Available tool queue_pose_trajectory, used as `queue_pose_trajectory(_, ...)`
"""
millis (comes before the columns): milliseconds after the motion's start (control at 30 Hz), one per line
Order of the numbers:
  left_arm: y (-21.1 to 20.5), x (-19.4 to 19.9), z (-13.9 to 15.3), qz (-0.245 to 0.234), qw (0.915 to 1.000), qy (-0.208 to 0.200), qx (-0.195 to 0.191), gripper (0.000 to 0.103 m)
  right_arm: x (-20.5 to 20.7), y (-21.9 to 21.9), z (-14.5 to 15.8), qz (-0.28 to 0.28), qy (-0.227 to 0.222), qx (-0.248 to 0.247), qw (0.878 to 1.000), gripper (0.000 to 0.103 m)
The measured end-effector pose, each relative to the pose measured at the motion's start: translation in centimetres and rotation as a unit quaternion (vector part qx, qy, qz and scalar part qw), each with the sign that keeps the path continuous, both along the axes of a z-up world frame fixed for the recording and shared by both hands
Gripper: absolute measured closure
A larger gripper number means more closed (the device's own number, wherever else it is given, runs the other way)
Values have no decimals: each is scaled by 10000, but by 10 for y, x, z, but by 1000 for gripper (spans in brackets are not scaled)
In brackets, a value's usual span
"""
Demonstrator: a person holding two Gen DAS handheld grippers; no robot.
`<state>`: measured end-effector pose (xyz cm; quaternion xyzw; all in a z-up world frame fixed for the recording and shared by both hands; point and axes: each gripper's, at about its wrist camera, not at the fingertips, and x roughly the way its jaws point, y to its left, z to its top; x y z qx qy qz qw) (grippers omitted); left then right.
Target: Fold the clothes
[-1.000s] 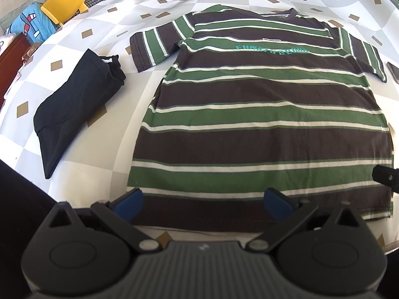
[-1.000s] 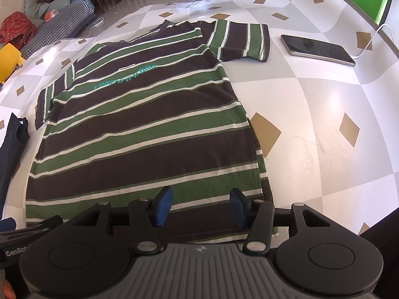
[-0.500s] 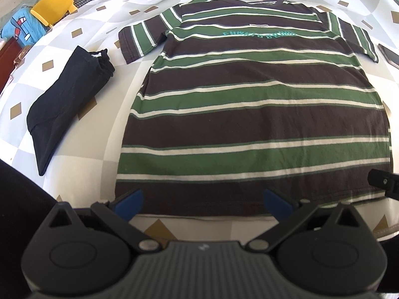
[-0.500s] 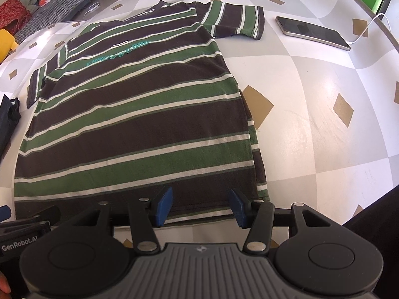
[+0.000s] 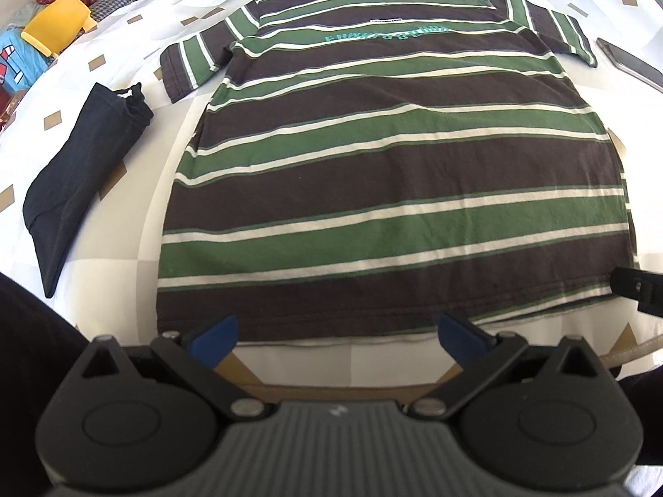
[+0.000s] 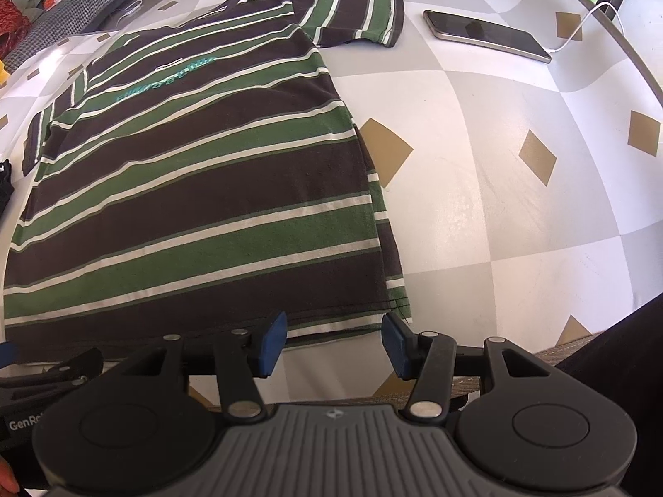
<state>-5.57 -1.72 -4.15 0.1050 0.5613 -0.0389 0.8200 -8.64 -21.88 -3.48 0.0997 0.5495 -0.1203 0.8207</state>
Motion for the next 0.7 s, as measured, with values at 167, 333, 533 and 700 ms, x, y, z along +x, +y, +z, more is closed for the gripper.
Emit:
queue_pose_trajectory(167,8,0,-5,142,9998,121,-74,0,-3,-4,1,-106,23,-5,9999,54)
queue_pose_trajectory(333,23,1,-9,379,9989,229,-145,0,2,4,2,-25,16,-13,10000,54)
queue_pose_trajectory(533,46,7,-12,814,9956,336,-310,0,11,23,3,289,15,-42,9996,54)
queue_pose_trajectory(700,56,13,-15,1014,9936,371,-345,0,19,38,7,562,-42,-101,9984,54)
